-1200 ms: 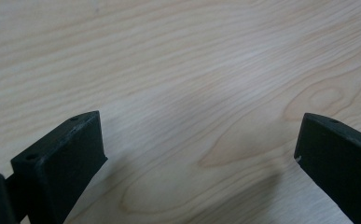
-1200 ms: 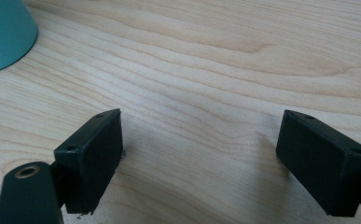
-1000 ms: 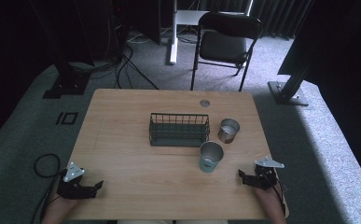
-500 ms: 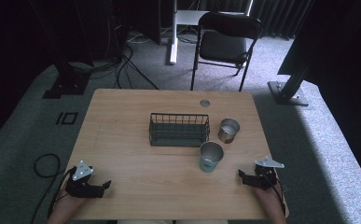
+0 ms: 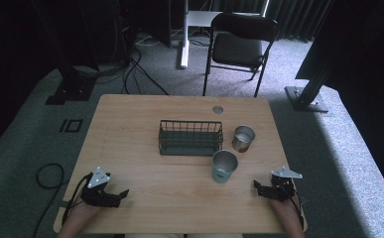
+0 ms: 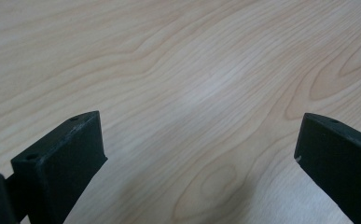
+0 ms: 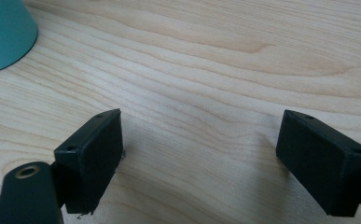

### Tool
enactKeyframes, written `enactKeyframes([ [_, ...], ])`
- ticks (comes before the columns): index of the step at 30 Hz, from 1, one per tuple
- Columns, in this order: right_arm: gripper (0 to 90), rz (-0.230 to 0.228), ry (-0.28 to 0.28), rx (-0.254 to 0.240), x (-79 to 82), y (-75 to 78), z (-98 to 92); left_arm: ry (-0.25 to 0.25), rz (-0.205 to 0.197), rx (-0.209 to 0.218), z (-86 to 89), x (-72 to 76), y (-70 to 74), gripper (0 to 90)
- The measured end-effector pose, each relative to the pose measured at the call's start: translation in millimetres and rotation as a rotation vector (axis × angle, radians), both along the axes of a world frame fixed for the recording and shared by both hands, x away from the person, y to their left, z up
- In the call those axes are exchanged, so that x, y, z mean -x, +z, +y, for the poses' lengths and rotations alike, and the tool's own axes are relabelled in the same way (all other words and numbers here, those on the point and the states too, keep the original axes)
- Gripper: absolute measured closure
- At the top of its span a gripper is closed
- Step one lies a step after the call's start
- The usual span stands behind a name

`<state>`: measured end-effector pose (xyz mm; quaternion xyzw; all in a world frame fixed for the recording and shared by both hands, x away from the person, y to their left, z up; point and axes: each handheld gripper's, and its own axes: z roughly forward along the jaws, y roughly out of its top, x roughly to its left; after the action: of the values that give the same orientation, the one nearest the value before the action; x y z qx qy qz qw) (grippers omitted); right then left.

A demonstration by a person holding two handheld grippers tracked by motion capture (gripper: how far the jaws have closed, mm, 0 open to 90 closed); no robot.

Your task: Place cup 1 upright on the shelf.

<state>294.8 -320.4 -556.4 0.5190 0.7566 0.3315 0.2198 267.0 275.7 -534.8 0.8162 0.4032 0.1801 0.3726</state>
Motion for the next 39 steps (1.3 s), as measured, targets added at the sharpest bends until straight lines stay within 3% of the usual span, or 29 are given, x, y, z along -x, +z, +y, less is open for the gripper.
enactKeyframes([
  [16,14.2,0.000,0.000,0.000,0.0,0.0,0.0,-0.114,-0.039,0.028,-40.9,-14.0,8.5,2.0],
  [24,14.3,-0.001,0.001,0.001,0.1,0.0,0.0,-0.188,-0.037,-0.005,-70.4,-19.6,5.9,2.1],
  [33,14.3,-0.002,0.001,0.002,0.2,0.0,0.0,-0.247,-0.049,-0.004,-93.8,-23.7,8.1,2.1],
  [39,14.3,-0.002,0.002,0.002,0.2,0.1,0.0,-0.277,-0.047,0.022,-104.2,-26.1,8.8,2.1],
])
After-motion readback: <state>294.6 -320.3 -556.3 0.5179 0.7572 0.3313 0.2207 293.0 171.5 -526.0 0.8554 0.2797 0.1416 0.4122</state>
